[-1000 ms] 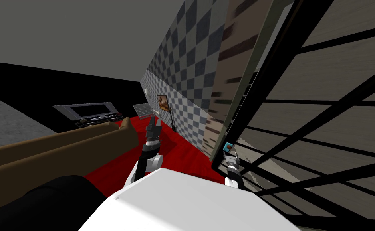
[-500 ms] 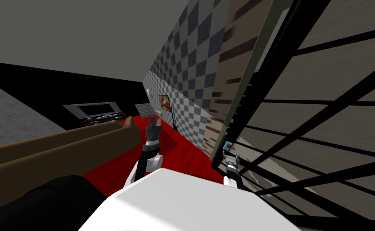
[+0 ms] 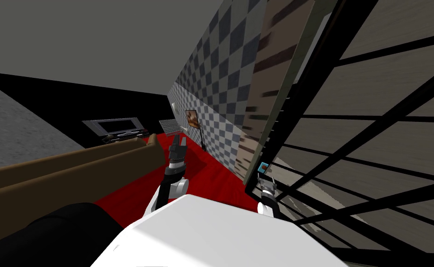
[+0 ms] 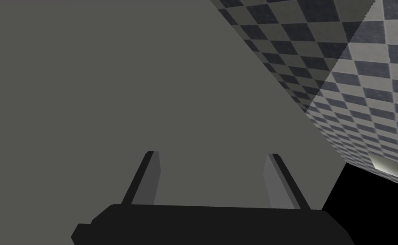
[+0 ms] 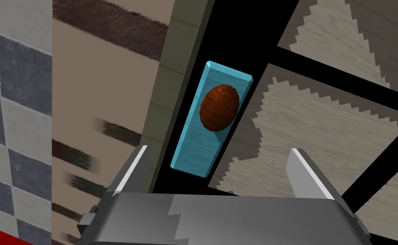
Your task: Pull the door open
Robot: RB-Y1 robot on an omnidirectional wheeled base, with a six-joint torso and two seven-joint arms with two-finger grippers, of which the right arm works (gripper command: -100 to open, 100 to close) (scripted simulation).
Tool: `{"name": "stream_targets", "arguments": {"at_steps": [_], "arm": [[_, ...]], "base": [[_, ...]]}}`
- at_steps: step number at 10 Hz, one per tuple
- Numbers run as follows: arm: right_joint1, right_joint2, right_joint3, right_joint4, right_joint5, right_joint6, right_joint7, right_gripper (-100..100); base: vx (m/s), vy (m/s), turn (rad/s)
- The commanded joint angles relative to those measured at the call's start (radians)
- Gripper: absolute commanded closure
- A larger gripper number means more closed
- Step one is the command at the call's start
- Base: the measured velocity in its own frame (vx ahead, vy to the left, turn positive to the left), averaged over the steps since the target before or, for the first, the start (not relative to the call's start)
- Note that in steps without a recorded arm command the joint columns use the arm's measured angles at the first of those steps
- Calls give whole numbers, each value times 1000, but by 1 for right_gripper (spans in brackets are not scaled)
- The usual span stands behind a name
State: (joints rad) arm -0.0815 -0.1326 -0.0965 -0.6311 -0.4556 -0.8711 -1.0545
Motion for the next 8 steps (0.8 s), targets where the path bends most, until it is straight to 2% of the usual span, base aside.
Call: {"name": "stream_targets", "arguments": {"at_steps": [1, 8], "arm": [[-2, 4, 2, -1, -12, 1, -50, -100], [-10, 18, 9, -4, -60, 3, -227, -100]], "base": [[-57, -2, 30], [-58, -10, 39]]}}
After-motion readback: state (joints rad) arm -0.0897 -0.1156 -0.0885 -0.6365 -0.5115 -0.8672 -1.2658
